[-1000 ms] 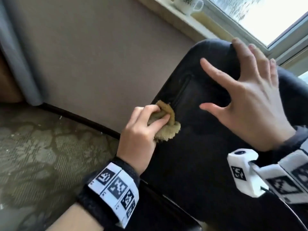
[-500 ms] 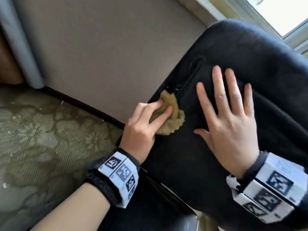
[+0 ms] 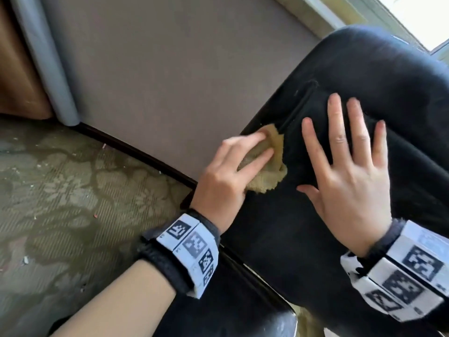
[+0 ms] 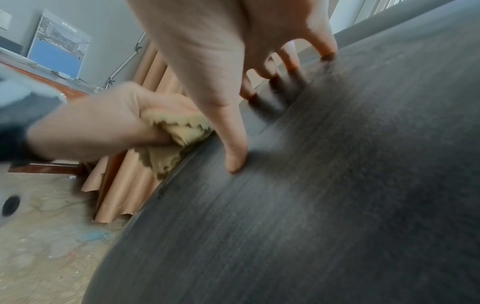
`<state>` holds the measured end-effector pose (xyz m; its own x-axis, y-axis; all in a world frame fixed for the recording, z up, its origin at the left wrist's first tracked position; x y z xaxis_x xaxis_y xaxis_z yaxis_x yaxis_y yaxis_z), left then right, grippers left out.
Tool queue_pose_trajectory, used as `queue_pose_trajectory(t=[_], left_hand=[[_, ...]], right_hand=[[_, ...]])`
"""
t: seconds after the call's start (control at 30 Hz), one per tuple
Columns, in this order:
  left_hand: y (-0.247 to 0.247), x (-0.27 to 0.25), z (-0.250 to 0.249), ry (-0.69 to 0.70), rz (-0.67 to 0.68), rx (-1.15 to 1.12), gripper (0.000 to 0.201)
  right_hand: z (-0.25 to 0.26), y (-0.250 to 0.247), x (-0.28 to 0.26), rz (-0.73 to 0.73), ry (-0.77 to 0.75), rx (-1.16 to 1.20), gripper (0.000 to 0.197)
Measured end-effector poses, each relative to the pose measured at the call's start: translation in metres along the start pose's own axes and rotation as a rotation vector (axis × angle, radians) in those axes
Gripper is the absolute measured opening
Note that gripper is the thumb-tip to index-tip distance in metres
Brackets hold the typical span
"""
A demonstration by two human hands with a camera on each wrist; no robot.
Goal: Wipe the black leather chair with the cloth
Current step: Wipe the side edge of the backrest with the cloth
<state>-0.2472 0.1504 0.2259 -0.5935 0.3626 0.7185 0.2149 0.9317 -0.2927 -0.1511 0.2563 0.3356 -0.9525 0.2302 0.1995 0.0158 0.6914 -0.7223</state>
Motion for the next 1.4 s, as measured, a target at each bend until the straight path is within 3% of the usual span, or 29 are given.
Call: queue_pose_trajectory(t=[0.13,0.33,0.47,0.6,0.73,0.97,1.03,1.1,1.2,1.3,1.4], left_hand=[[0.011,-0.041,0.022,-0.045,0.057,0.010,0.033],[-0.012,-0.086,0.036,-0.138,0.191,0.015,0.043],[-0.029,-0.082,0.039,-0.314,0.050,0.038,0.062],[-0.014,-0.041,0.030,-0.208,-0.021,0.010,0.056],[0.011,-0.044,0.036,-0.178,0.041,-0.046,0.045],[-0.021,-0.119,0.071,-0.333,0.336,-0.012,0.066],[-0.023,-0.106,0.069,-0.412,0.246,-0.054,0.073],[-0.021,-0.070,0.060,-0.458,0.070,-0.076,0.070],[-0.015,-0.011,0.044,-0.351,-0.084,-0.131,0.064],[0.005,0.005,0.036,-0.250,-0.020,-0.135,0.057],[0.019,-0.033,0.048,-0.258,0.056,-0.046,0.045]], right_hand=[[0.000,0.001,0.001,0.011,-0.002,0.014,0.103],[0.010,-0.009,-0.003,-0.005,-0.072,0.055,0.095],[0.023,0.001,-0.006,0.045,-0.214,-0.020,0.097],[0.022,0.012,-0.005,0.028,-0.213,-0.085,0.093],[0.026,0.017,-0.005,-0.045,-0.206,-0.085,0.079],[0.026,0.023,-0.004,-0.088,-0.216,-0.086,0.080],[0.026,0.023,-0.005,-0.086,-0.216,-0.091,0.081],[0.025,0.022,-0.004,-0.084,-0.221,-0.090,0.081],[0.025,0.022,-0.004,-0.080,-0.230,-0.086,0.082],[0.025,0.022,-0.004,-0.099,-0.220,-0.076,0.075],[0.024,0.023,-0.004,-0.114,-0.218,-0.077,0.075]])
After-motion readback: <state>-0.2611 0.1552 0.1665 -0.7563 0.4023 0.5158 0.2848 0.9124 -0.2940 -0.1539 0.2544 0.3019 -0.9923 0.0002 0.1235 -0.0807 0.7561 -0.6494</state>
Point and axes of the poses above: each hand's wrist, its own x-axis towards the middle knuckle, its own y-axis out of the palm, z = x × y, the point moved 1 cm from there along x, towards the middle knuckle, and after that the axes turned 1 degree about y, right-handed, at the moved point
